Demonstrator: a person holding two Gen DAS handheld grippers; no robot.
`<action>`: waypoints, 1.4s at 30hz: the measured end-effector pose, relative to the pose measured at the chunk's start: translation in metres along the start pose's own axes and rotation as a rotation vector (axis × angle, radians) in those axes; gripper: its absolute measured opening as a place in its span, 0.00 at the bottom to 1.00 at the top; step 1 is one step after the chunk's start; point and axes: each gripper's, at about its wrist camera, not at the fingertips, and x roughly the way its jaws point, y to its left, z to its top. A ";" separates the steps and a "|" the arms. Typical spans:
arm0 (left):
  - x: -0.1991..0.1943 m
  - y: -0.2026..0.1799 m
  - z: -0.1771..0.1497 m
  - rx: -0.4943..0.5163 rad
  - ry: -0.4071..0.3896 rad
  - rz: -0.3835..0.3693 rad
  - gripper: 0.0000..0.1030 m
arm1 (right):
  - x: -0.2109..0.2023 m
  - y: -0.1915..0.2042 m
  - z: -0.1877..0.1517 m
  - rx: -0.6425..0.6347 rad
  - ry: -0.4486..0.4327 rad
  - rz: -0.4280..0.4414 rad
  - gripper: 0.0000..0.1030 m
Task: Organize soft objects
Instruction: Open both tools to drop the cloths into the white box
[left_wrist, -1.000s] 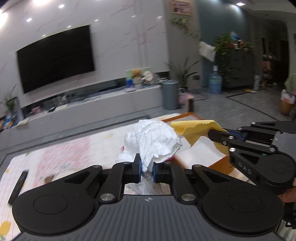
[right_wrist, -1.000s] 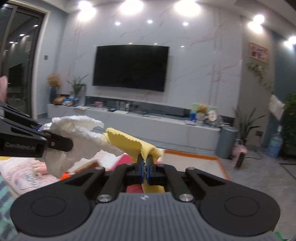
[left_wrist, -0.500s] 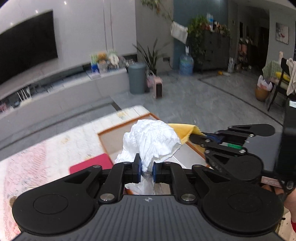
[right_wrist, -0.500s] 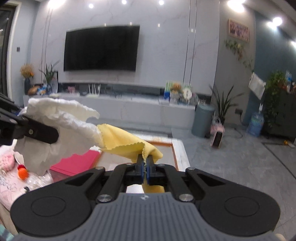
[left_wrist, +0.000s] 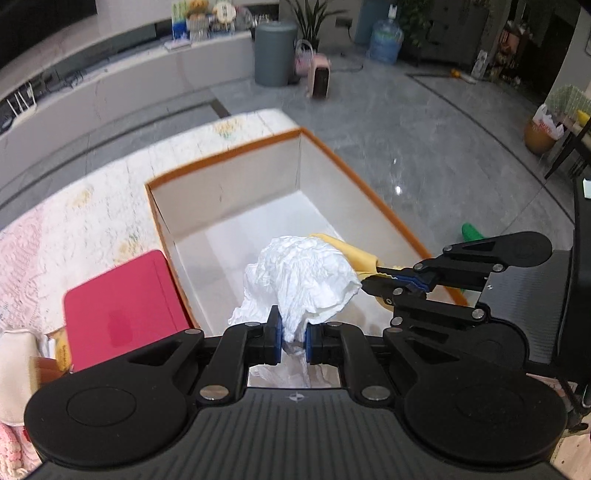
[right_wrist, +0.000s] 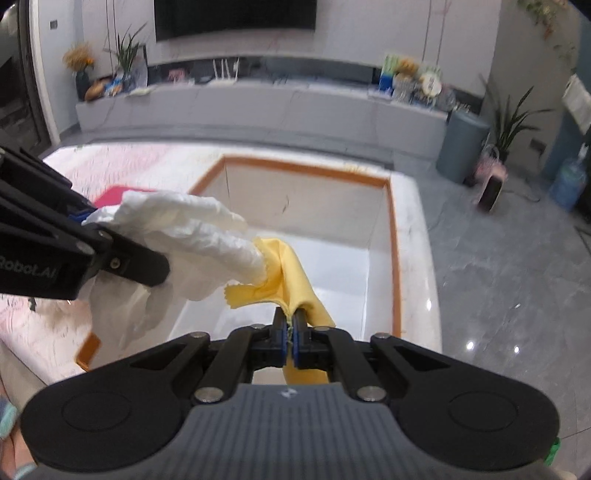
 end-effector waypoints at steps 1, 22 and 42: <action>0.005 0.000 0.002 0.003 0.016 -0.004 0.12 | 0.005 0.000 -0.001 -0.010 0.019 0.003 0.00; 0.043 -0.004 -0.003 0.023 0.165 0.000 0.20 | 0.059 0.006 -0.008 -0.046 0.226 0.057 0.10; -0.045 -0.004 -0.002 0.034 -0.017 -0.017 0.53 | 0.012 0.025 0.005 -0.036 0.139 -0.021 0.54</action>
